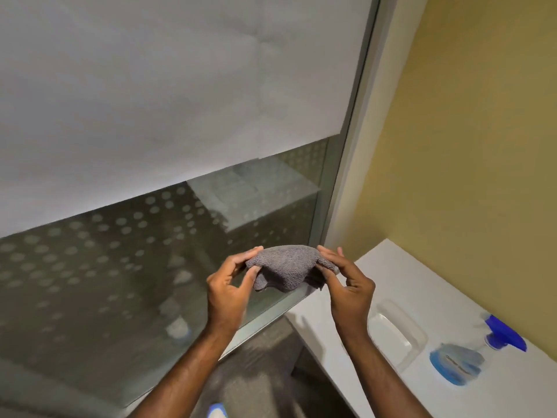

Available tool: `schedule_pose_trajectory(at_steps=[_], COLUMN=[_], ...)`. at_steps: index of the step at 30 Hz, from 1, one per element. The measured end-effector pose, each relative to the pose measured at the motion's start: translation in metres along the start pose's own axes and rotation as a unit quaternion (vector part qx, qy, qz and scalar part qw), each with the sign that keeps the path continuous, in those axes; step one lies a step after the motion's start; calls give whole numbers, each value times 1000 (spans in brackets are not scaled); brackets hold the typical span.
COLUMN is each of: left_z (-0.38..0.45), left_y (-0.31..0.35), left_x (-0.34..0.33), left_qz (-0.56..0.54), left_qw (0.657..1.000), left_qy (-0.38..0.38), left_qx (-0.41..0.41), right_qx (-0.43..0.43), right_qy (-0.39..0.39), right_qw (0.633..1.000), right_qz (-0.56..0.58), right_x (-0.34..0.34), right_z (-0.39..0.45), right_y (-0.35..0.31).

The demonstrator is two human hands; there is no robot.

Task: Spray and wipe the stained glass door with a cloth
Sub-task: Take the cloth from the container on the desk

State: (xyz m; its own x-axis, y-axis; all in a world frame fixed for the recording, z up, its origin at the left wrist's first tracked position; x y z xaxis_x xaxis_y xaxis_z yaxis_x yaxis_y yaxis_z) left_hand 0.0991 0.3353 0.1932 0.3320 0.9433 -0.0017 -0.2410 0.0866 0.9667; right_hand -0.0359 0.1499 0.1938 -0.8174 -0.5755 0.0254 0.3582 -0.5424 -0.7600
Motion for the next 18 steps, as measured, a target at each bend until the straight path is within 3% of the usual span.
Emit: schedule_pose_trajectory(at_steps=[9, 18], left_z=[-46, -124], left_y=[43, 84], left_x=[148, 312], left_qz=[25, 34], left_qw=[984, 953], left_qy=[174, 298], left_qx=[-30, -55], right_qx=[70, 96], right_qy=[-105, -186], right_qw=[980, 941], right_qz=[155, 265], right_x=[-127, -251], right_z=[-24, -104], right_y=[-60, -162])
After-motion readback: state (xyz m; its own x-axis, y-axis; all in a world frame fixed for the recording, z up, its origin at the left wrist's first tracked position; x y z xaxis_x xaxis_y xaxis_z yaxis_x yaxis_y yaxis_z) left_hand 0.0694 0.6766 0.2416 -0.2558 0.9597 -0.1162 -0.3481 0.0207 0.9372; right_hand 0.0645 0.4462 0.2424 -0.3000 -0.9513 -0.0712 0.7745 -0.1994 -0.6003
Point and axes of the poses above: each hand's wrist, its own z-axis towards the middle knuckle, its own x-axis out of the back of the hand, y = z × x, the point moved 5 cm from there along z, towards the middle knuckle, and after that the axes turned 14 degrees about x, right-handed, at the moved point
